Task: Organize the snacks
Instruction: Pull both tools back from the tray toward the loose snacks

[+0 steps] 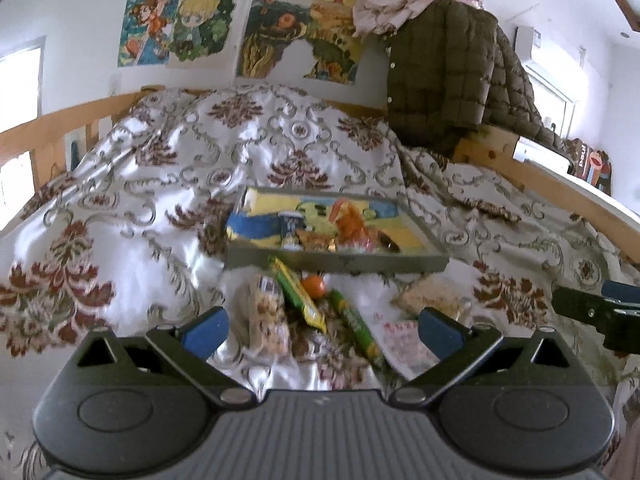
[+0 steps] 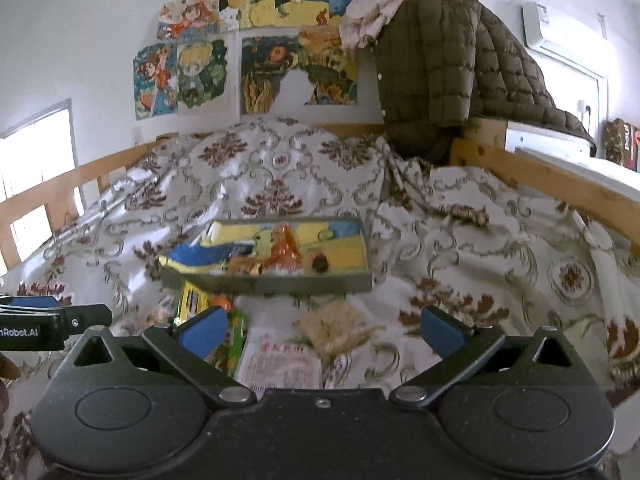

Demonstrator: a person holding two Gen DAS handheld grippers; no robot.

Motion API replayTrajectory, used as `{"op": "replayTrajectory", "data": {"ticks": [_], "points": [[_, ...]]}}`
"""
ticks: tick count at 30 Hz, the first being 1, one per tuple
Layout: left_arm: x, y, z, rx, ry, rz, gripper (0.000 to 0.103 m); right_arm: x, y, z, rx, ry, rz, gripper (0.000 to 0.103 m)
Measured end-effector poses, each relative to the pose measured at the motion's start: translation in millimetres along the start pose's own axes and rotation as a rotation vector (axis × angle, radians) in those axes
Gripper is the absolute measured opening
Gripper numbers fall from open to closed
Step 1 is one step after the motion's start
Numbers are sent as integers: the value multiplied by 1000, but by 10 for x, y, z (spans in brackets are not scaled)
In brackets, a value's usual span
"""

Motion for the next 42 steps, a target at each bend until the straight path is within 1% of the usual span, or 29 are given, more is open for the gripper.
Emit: {"op": "replayTrajectory", "data": {"ticks": [7,12,16,19,30,36,42], "points": [[249,118,-72,-34,41,-20,103,295,57,-58,0,81,4,102],[421,189,-84,-61,82,-32,103,523,161,-56,-24,154,-8,102],[544,196,-58,-93,131,11,103,750,263,-8,-39,241,-35,102],[617,197,-54,-106,153,41,103,874,330,20,-54,280,-47,102],[874,245,20,-142,244,77,103,1000,289,108,-55,330,-30,102],[910,235,35,-151,253,87,103,1037,268,141,-62,342,-15,102],[875,183,87,-155,252,111,103,1039,235,181,-70,342,5,102]]}}
Point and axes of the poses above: each gripper's, at about its wrist camera, not at the fingertips, and z roughly the way its jaws point, y to its left, x to its underside, the point moved 8 cm from there along z, roughly the way its jaws point, and after that the axes turned 4 degrees about -x, right-handed, at the moved point
